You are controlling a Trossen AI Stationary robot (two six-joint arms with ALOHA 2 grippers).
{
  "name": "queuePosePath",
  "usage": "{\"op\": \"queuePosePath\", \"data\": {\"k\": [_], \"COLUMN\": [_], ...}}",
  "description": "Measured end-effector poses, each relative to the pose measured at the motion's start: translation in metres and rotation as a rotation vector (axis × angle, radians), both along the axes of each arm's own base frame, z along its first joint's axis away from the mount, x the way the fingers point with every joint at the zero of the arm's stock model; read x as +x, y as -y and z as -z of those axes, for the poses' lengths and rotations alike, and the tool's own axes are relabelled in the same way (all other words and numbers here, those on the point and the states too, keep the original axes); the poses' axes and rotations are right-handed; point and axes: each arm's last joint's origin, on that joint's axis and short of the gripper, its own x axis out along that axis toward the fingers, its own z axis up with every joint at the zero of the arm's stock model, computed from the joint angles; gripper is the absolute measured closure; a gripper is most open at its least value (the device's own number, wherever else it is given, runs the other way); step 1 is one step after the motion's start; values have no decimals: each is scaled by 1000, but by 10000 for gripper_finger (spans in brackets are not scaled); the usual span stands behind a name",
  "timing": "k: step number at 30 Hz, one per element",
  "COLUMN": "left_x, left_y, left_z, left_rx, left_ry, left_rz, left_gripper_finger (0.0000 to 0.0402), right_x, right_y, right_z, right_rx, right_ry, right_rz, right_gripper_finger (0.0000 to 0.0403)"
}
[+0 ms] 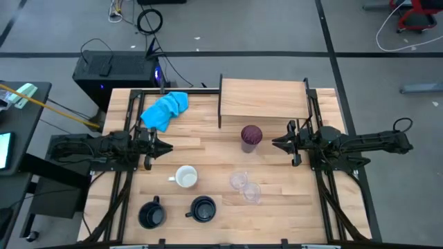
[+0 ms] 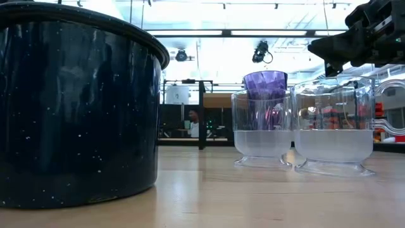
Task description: Stack small to large cups/mugs on shelf
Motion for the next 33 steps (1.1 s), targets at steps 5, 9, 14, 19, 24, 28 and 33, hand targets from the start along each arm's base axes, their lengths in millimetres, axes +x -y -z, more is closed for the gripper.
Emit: {"op": "queuePosePath", "data": {"k": [5,9,14,19,24,28,33], "left_x": [0,0,0,0,0,0,0], "left_y": [0,0,0,0,0,0,0], "left_z": [0,0,0,0,0,0,0], "left_rx": [0,0,0,0,0,0,0], "left_ry": [0,0,0,0,0,0,0], "left_rz": [0,0,0,0,0,0,0], "left_gripper_finger": [327,327,333,329,327,332,335], "right_x": [0,0,0,0,0,0,0], "right_y": [0,0,0,0,0,0,0], "right_z": [0,0,0,0,0,0,0], "right_rx": [0,0,0,0,0,0,0], "right_ry": [0,0,0,0,-1,0,-1], "right_rz": [0,0,0,0,0,0,0], "right_gripper_finger": [338,338,338,338,338,338,338]}}
